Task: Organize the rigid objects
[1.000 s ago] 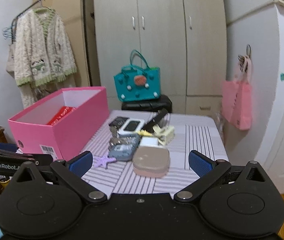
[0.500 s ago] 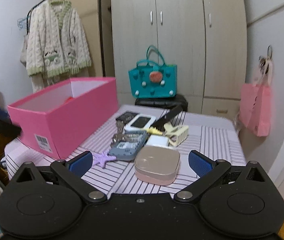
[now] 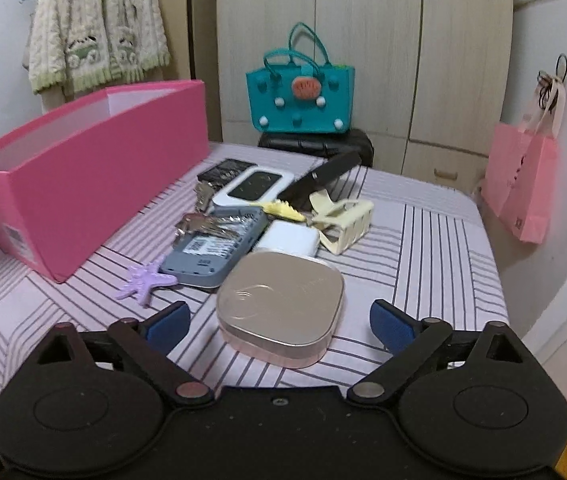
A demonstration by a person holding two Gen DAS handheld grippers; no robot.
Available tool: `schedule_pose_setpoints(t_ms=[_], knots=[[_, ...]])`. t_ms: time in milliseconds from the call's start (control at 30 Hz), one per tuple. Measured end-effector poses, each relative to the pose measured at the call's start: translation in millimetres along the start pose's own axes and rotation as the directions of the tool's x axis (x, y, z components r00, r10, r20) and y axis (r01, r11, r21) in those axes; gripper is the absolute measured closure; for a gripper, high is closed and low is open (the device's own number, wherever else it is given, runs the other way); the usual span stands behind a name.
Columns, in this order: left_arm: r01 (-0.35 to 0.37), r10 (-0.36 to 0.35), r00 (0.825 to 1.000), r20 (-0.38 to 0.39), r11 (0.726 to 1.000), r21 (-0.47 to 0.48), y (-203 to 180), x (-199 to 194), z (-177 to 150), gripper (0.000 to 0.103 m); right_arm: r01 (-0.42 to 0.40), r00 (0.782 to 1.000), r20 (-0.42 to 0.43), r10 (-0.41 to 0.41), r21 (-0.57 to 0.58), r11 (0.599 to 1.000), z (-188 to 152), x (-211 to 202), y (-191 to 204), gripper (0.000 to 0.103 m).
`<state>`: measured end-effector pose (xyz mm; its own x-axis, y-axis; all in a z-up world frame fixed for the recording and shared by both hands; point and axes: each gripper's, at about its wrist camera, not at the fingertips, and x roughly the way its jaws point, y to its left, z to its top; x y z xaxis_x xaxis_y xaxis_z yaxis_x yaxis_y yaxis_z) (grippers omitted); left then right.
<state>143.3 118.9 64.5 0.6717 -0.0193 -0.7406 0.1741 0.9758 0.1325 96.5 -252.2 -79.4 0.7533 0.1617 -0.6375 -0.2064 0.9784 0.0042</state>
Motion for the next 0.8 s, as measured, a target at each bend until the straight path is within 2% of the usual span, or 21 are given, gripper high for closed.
schedule_pose_setpoints(t_ms=[167,233,300,400,633,667,700,733,767,800], knots=[[-0.008,0.007,1.0,-0.028,0.999,-0.032,24.1,32.8,8.8,0.012,0.019,0.999,-0.031,-0.017,0.053,0.998,3.0,18.1,-4.6,0.01],[-0.017,0.016,0.999,-0.047,1.0,-0.024,28.1,46.9,11.6,0.014,-0.003,0.999,-0.051,0.008,0.098,0.995,5.0,24.4,-10.6,0.011],[-0.039,0.038,0.996,-0.074,0.999,-0.013,30.7,62.6,16.9,0.023,-0.023,0.997,-0.065,0.031,0.129,0.991,8.0,29.2,-14.6,0.014],[-0.04,0.038,0.991,-0.129,0.999,-0.012,36.1,84.6,25.3,0.029,-0.023,0.997,-0.077,0.031,0.103,0.994,13.4,34.1,-10.8,0.019],[-0.045,0.046,0.984,-0.172,0.999,0.011,44.0,122.6,39.7,0.051,0.009,0.99,-0.142,-0.002,0.045,0.999,27.1,43.9,-5.9,0.02],[-0.046,0.049,0.983,-0.176,0.999,0.017,44.1,126.8,41.2,0.06,0.007,0.988,-0.152,0.001,0.053,0.999,29.3,43.0,-9.0,0.02],[-0.049,0.053,0.982,-0.182,0.999,0.023,44.3,130.7,42.4,0.08,0.004,0.987,-0.159,0.006,0.061,0.998,30.9,42.0,-12.3,0.02],[-0.051,0.056,0.979,-0.194,0.998,0.029,44.7,134.3,43.2,0.089,-0.001,0.986,-0.168,0.013,0.072,0.997,33.3,40.1,-15.8,0.02],[-0.021,0.026,0.978,-0.208,0.999,0.029,45.9,137.5,43.9,0.095,-0.005,0.985,-0.172,0.018,0.078,0.997,33.9,38.3,-19.4,0.02],[-0.01,0.015,0.977,-0.213,1.0,0.028,47.5,139.8,44.8,0.096,-0.01,0.984,-0.178,0.025,0.082,0.997,35.6,36.8,-21.9,0.02]])
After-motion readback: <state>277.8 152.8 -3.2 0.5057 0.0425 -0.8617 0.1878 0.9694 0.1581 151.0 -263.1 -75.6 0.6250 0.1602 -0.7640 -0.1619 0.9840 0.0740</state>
